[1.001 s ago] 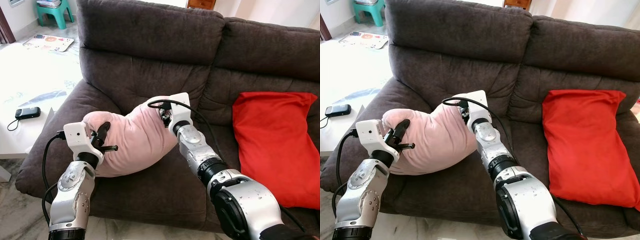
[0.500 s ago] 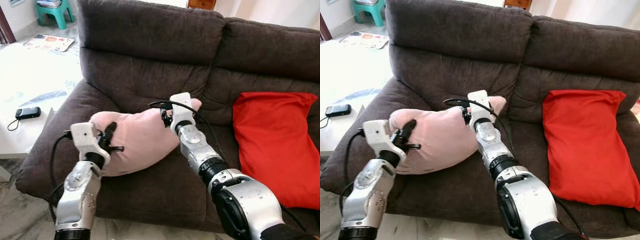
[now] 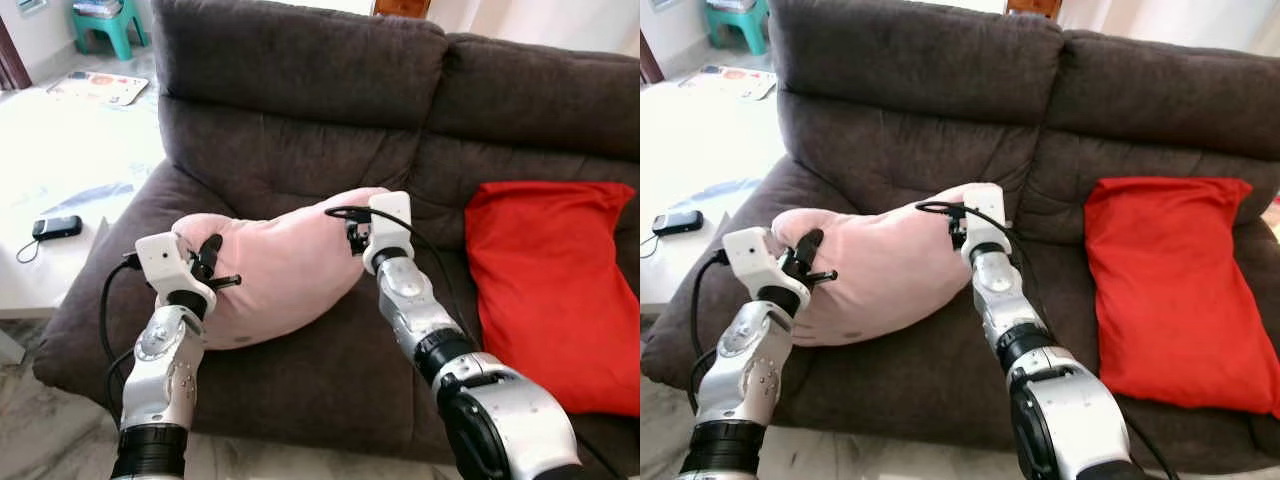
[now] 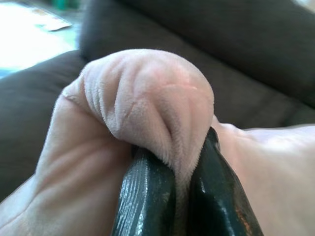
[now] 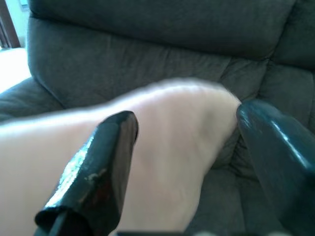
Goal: Move the pillow to the sofa from floor
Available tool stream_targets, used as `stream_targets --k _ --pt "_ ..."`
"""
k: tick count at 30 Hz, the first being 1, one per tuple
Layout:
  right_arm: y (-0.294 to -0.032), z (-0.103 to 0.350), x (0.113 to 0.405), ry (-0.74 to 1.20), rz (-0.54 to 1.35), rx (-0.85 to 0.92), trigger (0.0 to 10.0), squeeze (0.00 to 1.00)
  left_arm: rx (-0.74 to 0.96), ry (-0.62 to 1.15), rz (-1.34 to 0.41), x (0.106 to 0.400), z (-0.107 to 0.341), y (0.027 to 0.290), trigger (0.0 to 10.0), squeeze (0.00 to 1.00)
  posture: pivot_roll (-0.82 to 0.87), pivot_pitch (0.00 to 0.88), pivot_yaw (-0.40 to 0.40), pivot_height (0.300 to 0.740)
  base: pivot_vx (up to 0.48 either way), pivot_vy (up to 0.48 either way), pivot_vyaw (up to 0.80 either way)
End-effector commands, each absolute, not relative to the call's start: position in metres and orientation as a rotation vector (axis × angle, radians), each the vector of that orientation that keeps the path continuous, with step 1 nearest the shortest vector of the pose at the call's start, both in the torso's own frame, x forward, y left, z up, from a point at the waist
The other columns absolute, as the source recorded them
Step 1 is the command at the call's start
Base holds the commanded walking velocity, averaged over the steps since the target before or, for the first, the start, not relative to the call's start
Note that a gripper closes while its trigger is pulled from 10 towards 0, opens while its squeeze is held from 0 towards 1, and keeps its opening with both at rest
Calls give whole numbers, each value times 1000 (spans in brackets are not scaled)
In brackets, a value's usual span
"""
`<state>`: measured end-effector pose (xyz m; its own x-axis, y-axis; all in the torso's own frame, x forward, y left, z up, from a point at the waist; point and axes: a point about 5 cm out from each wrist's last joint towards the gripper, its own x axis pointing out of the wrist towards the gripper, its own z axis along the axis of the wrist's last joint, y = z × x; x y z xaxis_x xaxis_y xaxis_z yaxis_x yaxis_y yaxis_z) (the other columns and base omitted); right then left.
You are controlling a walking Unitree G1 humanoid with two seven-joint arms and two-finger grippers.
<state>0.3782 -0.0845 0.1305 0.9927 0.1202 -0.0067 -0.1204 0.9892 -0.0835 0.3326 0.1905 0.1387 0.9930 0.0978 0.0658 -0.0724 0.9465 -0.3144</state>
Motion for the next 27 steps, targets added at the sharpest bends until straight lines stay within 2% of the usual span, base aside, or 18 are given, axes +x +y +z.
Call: stream_targets --k 1,9,12,18,22,27 --pt "-89 123 373 2 122 -82 10000 0 -366 -98 182 339 139 206 10000 0 160 82 -110 740 0 0 0" --pt "-94 109 359 17 108 -68 10000 0 -436 -121 344 345 138 238 10000 0 151 82 -108 740 0 0 0" --pt "-93 105 355 27 111 -67 10000 0 -503 -125 492 339 130 257 10000 0 142 78 -107 740 0 0 0" --pt "-91 105 351 25 122 -63 10000 0 -529 -225 666 325 131 280 10000 0 135 73 -109 740 0 0 0" --pt "-89 106 350 28 128 -61 10000 0 -512 -214 672 324 127 282 10000 0 140 72 -111 740 0 0 0" --pt "-87 107 348 34 134 -61 10000 0 -481 -74 491 337 110 259 10000 0 139 71 -109 740 0 0 0"
